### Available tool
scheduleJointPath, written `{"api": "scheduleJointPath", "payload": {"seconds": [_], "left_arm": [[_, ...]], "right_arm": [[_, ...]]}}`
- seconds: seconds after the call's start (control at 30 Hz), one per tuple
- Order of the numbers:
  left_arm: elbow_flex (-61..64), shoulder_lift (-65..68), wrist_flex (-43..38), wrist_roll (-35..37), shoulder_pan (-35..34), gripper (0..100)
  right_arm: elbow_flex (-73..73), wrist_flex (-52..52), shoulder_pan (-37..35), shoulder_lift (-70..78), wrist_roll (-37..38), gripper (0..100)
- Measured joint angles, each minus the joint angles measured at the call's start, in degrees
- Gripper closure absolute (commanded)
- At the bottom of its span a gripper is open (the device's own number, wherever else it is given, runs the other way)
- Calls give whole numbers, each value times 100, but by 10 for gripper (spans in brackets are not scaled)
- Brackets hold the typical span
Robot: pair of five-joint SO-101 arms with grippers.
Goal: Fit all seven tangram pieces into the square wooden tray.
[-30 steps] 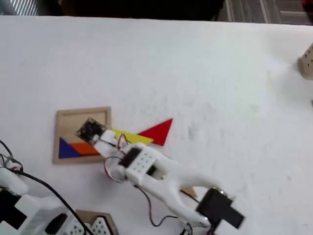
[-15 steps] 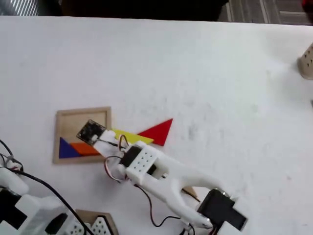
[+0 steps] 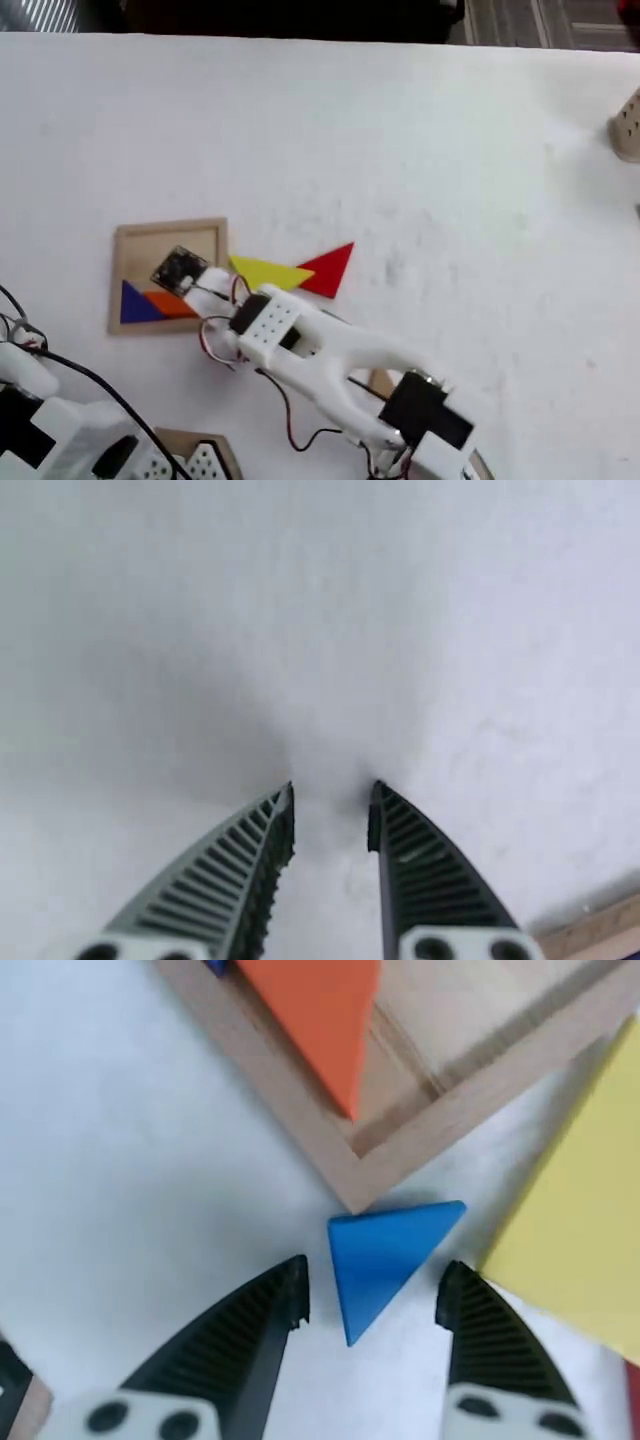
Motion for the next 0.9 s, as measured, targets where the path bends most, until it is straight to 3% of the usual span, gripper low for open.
{"api": "scheduleJointPath", "payload": {"seconds": [0.3,0.53,0.9], "left_arm": [[0,0,0,0,0,869],[0,0,0,0,0,869],[0,0,0,0,0,869]], "right_arm": [[-563,360,-79,422,0,797],[-624,360,-9,440,0,985],[-651,492,264,440,9,981]]}}
